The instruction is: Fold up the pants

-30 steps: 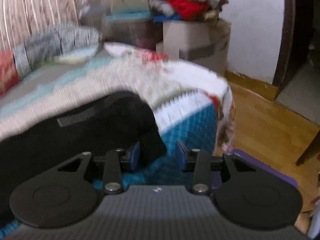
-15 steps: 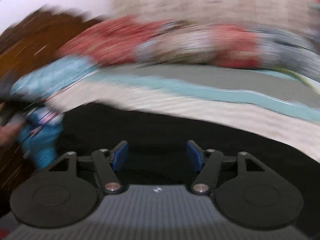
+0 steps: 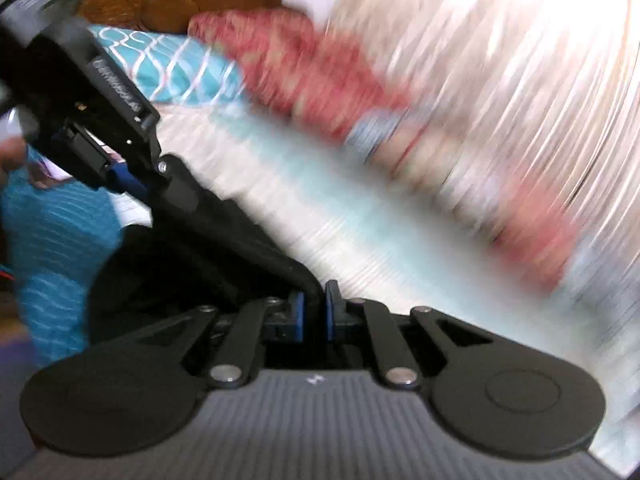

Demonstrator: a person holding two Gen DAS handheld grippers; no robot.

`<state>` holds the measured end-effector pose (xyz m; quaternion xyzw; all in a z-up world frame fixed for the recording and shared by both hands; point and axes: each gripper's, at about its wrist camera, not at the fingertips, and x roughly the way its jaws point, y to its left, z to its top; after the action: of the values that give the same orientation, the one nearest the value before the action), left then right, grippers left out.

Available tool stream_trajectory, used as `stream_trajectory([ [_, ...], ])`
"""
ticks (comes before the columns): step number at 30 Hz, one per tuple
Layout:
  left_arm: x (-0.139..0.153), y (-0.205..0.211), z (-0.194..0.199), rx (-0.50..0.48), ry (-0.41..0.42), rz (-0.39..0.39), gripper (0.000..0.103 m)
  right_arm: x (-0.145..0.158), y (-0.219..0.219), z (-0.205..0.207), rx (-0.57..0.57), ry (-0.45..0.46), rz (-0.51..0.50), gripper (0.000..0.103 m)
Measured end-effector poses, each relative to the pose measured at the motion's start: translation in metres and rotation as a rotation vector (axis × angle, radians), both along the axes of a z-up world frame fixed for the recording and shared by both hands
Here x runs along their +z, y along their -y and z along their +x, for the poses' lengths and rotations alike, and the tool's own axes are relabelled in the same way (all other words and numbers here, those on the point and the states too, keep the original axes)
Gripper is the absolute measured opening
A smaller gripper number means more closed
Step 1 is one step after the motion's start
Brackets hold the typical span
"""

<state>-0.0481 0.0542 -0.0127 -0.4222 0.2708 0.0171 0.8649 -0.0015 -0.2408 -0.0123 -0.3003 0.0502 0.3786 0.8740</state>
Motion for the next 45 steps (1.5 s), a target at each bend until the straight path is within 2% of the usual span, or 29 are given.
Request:
stream_trajectory([
  [1, -0.001, 0.005, -0.005, 0.005, 0.009, 0.032, 0.018, -0.003, -0.001, -0.016, 0.006, 0.105, -0.03, 0.013],
  [2, -0.005, 0.01, -0.009, 0.018, -0.003, 0.089, 0.018, -0.012, -0.002, -0.026, 0.024, 0.151, -0.063, 0.013],
  [3, -0.013, 0.015, -0.012, 0.035, -0.041, 0.15, 0.018, -0.024, -0.006, -0.034, 0.053, 0.151, -0.113, 0.013],
  [4, -0.026, 0.016, -0.014, 0.042, -0.103, 0.176, 0.018, -0.04, -0.011, -0.039, 0.089, 0.109, -0.17, 0.013],
  [5, -0.039, 0.014, -0.017, 0.041, -0.158, 0.152, 0.018, -0.056, -0.016, -0.041, 0.124, 0.035, -0.221, 0.014],
  [7, -0.057, 0.008, -0.027, 0.04, -0.194, 0.063, 0.018, -0.076, -0.025, -0.043, 0.156, -0.175, -0.263, 0.017],
  [9, -0.059, 0.006, -0.038, 0.058, -0.195, 0.044, 0.02, -0.076, -0.031, -0.051, 0.118, -0.174, -0.199, 0.018],
  [10, -0.057, 0.006, -0.04, 0.063, -0.195, 0.048, 0.021, -0.071, -0.034, -0.051, 0.135, -0.178, -0.201, 0.025],
  [11, -0.054, 0.007, -0.042, 0.069, -0.199, 0.052, 0.023, -0.065, -0.035, -0.046, 0.139, -0.197, -0.185, 0.027],
  [12, -0.051, 0.006, -0.042, 0.067, -0.201, 0.059, 0.025, -0.058, -0.033, -0.038, 0.139, -0.241, -0.16, 0.041],
  [13, -0.046, 0.007, -0.043, 0.065, -0.201, 0.072, 0.03, -0.05, -0.03, -0.029, 0.148, -0.313, -0.127, 0.06],
  [14, -0.04, 0.008, -0.045, 0.074, -0.202, 0.101, 0.041, -0.045, -0.025, -0.021, 0.16, -0.391, -0.082, 0.064],
  [16, -0.023, 0.008, -0.054, 0.097, -0.18, 0.174, 0.05, -0.027, -0.013, -0.008, 0.178, -0.533, 0.035, 0.064],
  [19, -0.002, -0.001, -0.074, 0.15, -0.134, 0.241, 0.051, -0.016, 0.009, 0.002, 0.134, -0.684, 0.226, 0.064],
  [23, 0.004, -0.026, -0.1, 0.249, -0.162, 0.282, 0.051, -0.03, 0.033, 0.02, -0.016, -0.835, 0.35, 0.064],
  [25, 0.001, -0.033, -0.108, 0.275, -0.186, 0.27, 0.051, -0.036, 0.037, 0.029, -0.088, -0.894, 0.387, 0.056],
  [27, 0.0, -0.035, -0.111, 0.279, -0.198, 0.26, 0.051, -0.041, 0.05, 0.019, -0.154, -0.922, 0.43, 0.051],
  [31, 0.011, -0.018, -0.093, 0.205, -0.158, 0.268, 0.051, -0.042, 0.064, 0.028, -0.261, -0.932, 0.525, 0.049],
  [34, 0.026, 0.013, -0.061, 0.094, -0.088, 0.291, 0.051, -0.044, 0.073, 0.027, -0.327, -0.915, 0.559, 0.049],
  [35, 0.03, 0.025, -0.049, 0.055, -0.071, 0.304, 0.051, -0.046, 0.089, 0.024, -0.35, -0.912, 0.572, 0.049],
  [38, 0.032, 0.065, -0.009, -0.069, -0.057, 0.344, 0.051, -0.049, 0.119, 0.013, -0.427, -0.897, 0.623, 0.049],
  [41, 0.02, 0.094, 0.021, -0.131, -0.104, 0.385, 0.051, -0.053, 0.183, -0.001, -0.541, -0.851, 0.696, 0.049],
  [45, -0.008, 0.106, 0.045, -0.141, -0.239, 0.394, 0.051, -0.055, 0.275, -0.013, -0.761, -0.758, 0.841, 0.05],
])
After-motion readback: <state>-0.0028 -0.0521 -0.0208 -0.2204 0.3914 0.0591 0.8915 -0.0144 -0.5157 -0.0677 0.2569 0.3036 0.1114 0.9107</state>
